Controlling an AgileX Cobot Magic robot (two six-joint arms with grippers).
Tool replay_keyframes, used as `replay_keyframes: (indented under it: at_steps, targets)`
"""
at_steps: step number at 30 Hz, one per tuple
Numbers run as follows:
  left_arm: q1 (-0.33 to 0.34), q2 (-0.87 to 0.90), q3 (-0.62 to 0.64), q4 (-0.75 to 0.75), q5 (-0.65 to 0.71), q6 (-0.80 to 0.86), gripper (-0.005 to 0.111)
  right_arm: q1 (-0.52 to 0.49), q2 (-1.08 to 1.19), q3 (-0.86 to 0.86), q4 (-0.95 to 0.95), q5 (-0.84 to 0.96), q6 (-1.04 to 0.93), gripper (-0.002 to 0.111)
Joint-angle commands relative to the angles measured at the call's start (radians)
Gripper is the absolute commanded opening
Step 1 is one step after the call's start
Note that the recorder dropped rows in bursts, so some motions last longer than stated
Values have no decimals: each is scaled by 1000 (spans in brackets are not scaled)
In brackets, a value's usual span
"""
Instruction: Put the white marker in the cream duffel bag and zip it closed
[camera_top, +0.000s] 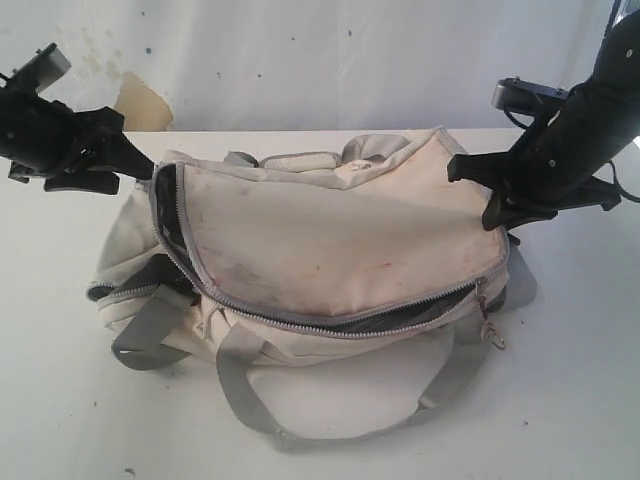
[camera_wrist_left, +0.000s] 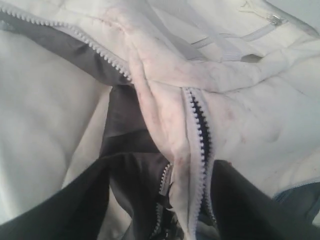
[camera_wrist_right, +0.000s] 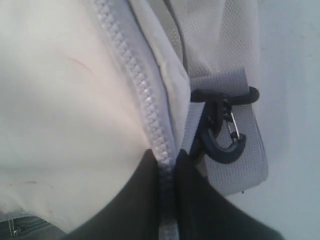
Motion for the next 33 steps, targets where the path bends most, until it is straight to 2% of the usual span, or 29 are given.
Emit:
replay_keyframes:
  at_steps: [1,6,9,11,16,22,26,27,30,33]
  targets:
    - [0,-71,-9,45,23,16,68,-9,2,3,-24,-9,3,0]
    - [-19,-145,14,37,93,16,56,-9,2,3,-18,-12,3,0]
    - [-72,-183,67,35,88,16,48,-10,2,3,22,-27,10,0]
    - [-118,-198,101,20,69,16,47,-10,2,3,74,-35,21,0]
    - [-243,-206,157,-67,51,84,47,-10,2,3,215,-38,-20,0]
    - [-385,-206,193,-202,54,165,47,-10,2,3,218,-32,-41,0]
    - [-527,-203,193,-326,50,172,47,-10,2,3,216,12,-142,0]
    - [-581,-190,193,-346,28,182,47,-10,2,3,214,18,-187,0]
    - [-685,-143,193,-355,-83,217,47,-10,2,3,212,25,-267,0]
    - [-750,-108,193,-362,-198,241,47,-10,2,3,212,22,-296,0]
